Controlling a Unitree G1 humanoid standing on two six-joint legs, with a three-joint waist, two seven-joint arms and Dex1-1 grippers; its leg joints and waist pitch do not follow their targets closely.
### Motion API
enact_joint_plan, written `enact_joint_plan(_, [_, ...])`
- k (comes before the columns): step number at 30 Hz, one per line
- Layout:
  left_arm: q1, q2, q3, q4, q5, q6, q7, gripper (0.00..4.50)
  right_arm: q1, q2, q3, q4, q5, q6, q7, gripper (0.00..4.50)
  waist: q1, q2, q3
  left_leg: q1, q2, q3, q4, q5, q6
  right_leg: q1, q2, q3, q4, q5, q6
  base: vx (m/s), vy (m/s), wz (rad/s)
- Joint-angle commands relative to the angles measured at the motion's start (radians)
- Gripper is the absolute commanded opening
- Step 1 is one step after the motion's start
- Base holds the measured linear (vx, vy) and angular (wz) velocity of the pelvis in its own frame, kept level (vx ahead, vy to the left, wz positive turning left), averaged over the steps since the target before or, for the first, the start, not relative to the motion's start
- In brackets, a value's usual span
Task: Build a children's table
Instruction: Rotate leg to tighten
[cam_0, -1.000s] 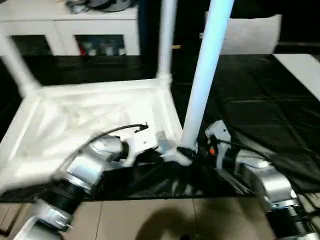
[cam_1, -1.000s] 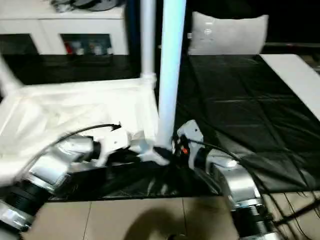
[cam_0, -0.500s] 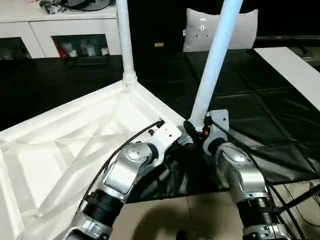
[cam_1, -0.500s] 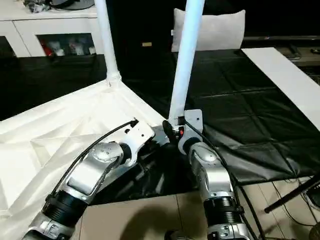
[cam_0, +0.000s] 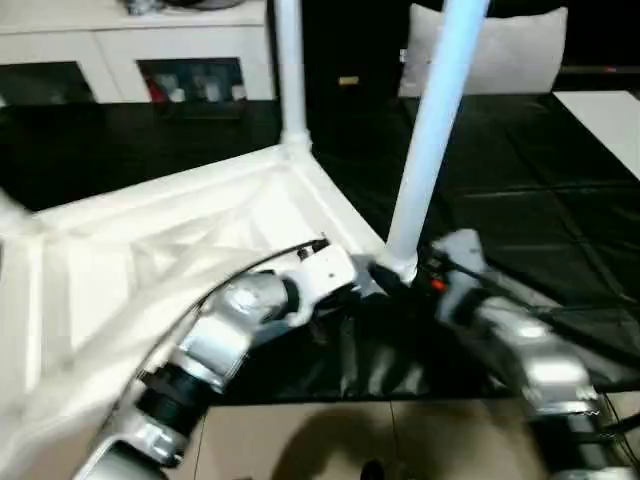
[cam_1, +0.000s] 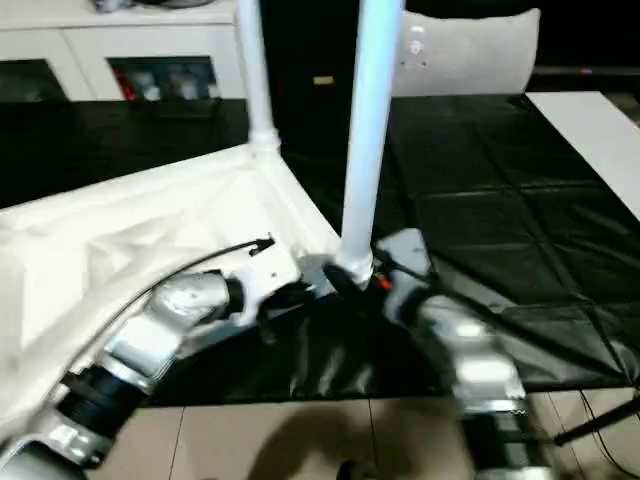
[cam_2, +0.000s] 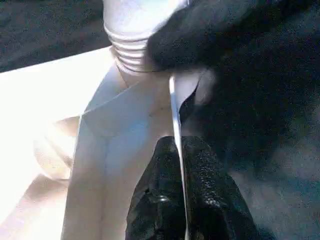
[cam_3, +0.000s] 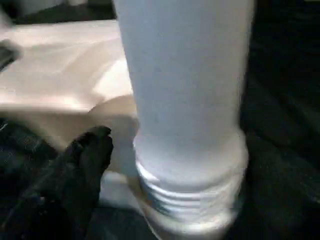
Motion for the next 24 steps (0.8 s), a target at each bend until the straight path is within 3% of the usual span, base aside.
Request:
enact_joint_plan(1, [-0.004,0.033,-0.027,0.036,0.007,-0.025,-0.061,0.0,0.005,-0.028,0.015,-0.043,0.033,-0.004,0.09,4.35,0.01,-0.01,-0.062,-0.021,0.025,0.003,-0.063,-0.045,0.132,0.083,-0.065,0.067,-0.087,-0.376,-0.061,0.0,0.0,0.0])
enact_joint_plan(4, [-0.01,0.077,-0.047,0.054,-0.022,-0.115,-0.177,0.0,0.002,-0.112,0.04,-0.055,0.037,-0.008,0.213,4.35,0.018,-0.01,-0.064,-0.018,0.025,0.003,-0.064,-0.054,0.12,0.08,-0.063,0.068,-0.089,-0.384,-0.049,0.0,0.0,0.0])
enact_joint_plan(10, [-0.031,0.153,-0.104,0.085,-0.038,-0.235,-0.347,0.0,-0.021,-0.208,0.121,-0.04,-0.024,-0.056,0.342,4.35,0.03,-0.014,-0.07,-0.022,0.029,0.001,-0.061,-0.006,0.127,0.083,-0.065,0.073,-0.071,-0.307,-0.081,0.0,0.0,0.0])
enact_joint_plan(13, [-0.046,0.17,-0.114,0.105,-0.045,-0.279,-0.405,0.0,-0.029,-0.228,0.149,-0.038,-0.023,-0.055,0.4,4.35,0.04,-0.014,-0.073,-0.021,0.032,0.001,-0.059,0.024,0.143,0.081,-0.066,0.075,-0.062,-0.264,-0.104,0.0,0.0,0.0])
enact_joint_plan(18, [-0.06,0.181,-0.126,0.118,-0.043,-0.31,-0.446,0.0,-0.037,-0.233,0.166,-0.031,-0.013,-0.05,0.44,4.35,0.054,-0.016,-0.073,-0.019,0.037,0.002,-0.06,0.033,0.137,0.081,-0.069,0.079,-0.057,-0.251,-0.12,0.0,0.0,0.0])
enact_joint_plan(24, [-0.078,0.178,-0.13,0.148,-0.049,-0.349,-0.481,0.0,-0.058,-0.228,0.183,-0.013,0.015,-0.031,0.486,3.81,0.062,-0.019,-0.072,-0.021,0.035,0.003,-0.06,0.032,0.128,0.083,-0.07,0.08,-0.057,-0.261,-0.116,0.0,0.0,0.0])
